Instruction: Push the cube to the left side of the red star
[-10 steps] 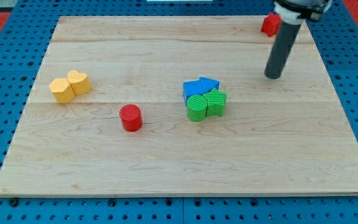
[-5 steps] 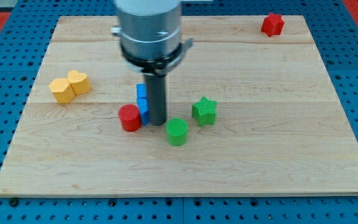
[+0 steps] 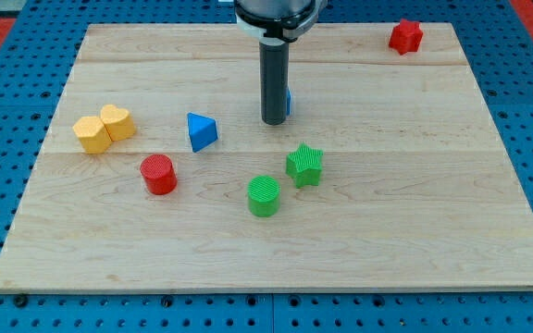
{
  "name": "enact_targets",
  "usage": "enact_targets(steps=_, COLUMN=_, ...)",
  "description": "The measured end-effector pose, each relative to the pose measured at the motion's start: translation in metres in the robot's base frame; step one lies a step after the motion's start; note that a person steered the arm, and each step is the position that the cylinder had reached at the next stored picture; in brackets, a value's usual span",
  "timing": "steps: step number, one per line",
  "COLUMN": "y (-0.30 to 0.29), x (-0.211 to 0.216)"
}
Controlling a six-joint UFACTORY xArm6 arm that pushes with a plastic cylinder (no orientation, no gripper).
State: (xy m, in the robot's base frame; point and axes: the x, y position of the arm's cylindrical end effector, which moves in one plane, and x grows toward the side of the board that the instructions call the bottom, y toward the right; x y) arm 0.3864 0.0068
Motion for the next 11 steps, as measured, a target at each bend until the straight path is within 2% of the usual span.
enact_targets(steps=2, y=-0.028, x=-0.005)
enact_targets(steps=4, y=0.061, x=-0.066)
enact_targets(steps=5, y=0.066, x=-0.060)
enact_targets(steps=6, y=0.067, x=-0.070)
enact_targets(steps=7, y=0.093, x=-0.102)
enact_targets(steps=8, y=0.101, x=-0.101)
enact_targets(steps=9, y=0.056, x=-0.099)
enact_targets(steps=10, y=0.039, x=-0.128)
enact_targets(steps=11, y=0.079, x=-0.134)
